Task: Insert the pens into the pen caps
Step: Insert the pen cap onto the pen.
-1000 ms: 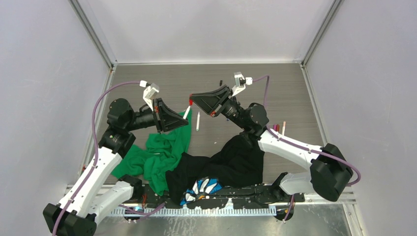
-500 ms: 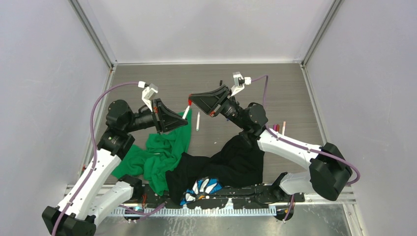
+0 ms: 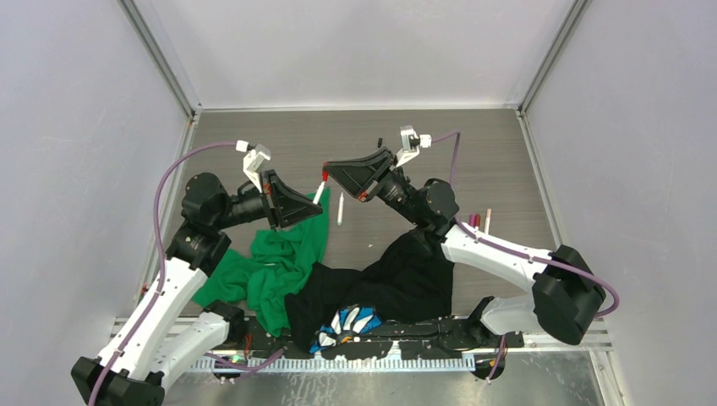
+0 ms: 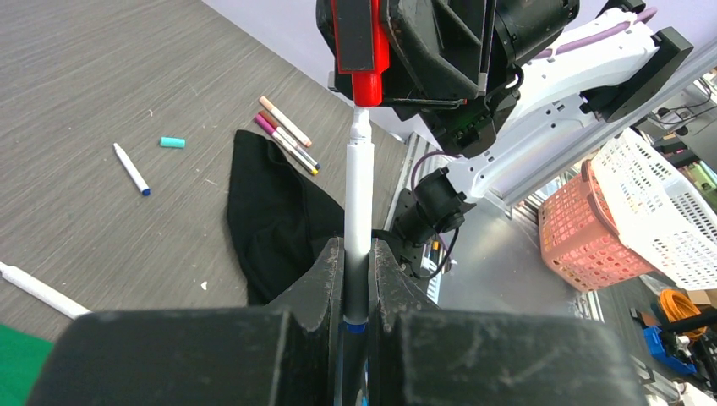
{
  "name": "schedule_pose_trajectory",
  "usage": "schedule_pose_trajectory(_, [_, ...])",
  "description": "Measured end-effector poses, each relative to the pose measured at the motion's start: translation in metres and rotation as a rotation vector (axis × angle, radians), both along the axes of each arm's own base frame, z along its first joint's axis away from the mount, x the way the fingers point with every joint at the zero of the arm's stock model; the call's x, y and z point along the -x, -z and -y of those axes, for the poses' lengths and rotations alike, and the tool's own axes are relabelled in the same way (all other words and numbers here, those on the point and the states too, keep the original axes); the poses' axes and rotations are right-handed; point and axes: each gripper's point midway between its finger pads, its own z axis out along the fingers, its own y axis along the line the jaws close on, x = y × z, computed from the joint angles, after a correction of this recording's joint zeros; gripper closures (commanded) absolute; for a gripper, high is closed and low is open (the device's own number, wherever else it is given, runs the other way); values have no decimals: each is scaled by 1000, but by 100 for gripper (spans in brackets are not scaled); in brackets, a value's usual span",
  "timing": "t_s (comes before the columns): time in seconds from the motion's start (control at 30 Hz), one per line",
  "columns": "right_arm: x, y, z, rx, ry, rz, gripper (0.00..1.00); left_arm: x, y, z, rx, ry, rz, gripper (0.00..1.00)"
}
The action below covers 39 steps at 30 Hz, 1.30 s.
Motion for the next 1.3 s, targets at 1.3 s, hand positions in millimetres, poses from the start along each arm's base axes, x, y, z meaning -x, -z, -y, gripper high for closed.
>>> schedule_pose_trajectory(1.3, [-2,22,-10,2,69,-69,99,-6,9,-8,-1,-92,-15,100])
